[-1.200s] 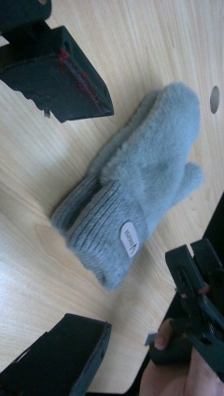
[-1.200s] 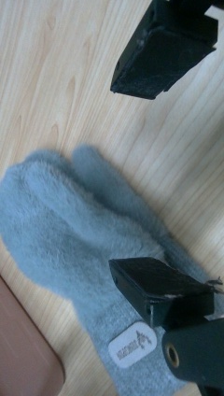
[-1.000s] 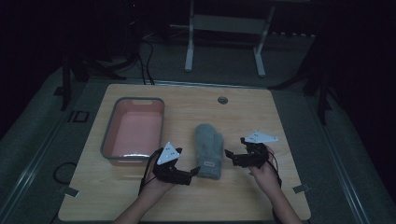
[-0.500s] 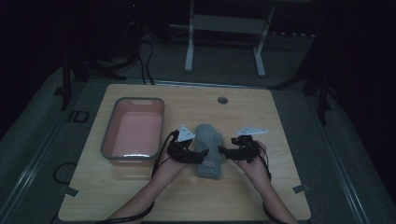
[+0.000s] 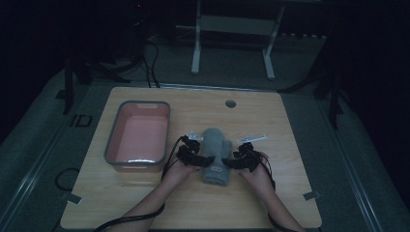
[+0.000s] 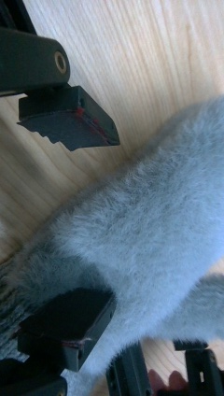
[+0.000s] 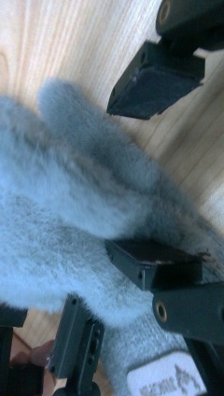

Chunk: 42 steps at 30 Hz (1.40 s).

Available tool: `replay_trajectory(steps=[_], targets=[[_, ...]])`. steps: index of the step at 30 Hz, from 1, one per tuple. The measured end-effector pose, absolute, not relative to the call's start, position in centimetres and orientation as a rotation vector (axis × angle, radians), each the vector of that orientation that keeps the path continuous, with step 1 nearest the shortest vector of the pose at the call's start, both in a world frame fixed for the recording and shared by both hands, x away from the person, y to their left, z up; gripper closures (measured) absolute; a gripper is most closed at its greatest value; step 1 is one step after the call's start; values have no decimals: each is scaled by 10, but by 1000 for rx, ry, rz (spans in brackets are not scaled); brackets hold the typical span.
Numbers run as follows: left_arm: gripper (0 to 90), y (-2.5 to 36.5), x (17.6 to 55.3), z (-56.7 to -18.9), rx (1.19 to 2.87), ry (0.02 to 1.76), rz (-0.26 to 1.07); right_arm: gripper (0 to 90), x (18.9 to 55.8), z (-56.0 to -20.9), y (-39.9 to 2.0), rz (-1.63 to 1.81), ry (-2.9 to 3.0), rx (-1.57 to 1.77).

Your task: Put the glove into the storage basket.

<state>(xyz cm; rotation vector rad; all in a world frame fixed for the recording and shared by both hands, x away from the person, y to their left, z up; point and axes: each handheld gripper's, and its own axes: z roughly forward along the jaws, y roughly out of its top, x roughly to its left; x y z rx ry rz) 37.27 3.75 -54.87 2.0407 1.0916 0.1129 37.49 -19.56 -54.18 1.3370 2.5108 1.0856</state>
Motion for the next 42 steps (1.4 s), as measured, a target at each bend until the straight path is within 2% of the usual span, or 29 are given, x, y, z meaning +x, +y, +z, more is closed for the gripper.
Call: replay_trajectory(steps=[3, 4, 5, 8, 11, 18, 23, 29, 37, 42], targets=[[251, 38, 376, -554, 2030, 1077, 81, 288, 378, -546, -198, 1102, 2535, 1351], [268, 37, 376, -555, 2025, 1072, 67, 313, 379, -548, -200, 1116, 2541, 1355], [297, 37, 377, -556, 2024, 1060, 52, 383, 379, -549, -201, 1146, 2555, 1342], [358, 36, 379, -558, 2028, 1037, 25, 494, 380, -550, -202, 1188, 2589, 1332], [418, 34, 382, -561, 2026, 1028, -18, 567, 381, -551, -202, 1197, 2612, 1326], [623, 33, 386, -564, 2001, 997, -114, 672, 385, -553, -203, 1232, 2645, 1337], [751, 31, 386, -560, 2010, 988, -104, 735, 387, -552, -202, 1239, 2651, 1332], [782, 34, 384, -557, 1975, 990, -110, 798, 383, -548, -207, 1322, 2611, 1342], [786, 35, 383, -534, 1962, 945, -86, 814, 380, -527, -214, 1418, 2571, 1310], [786, 36, 382, -501, 1973, 886, -39, 816, 378, -503, -216, 1465, 2533, 1273]])
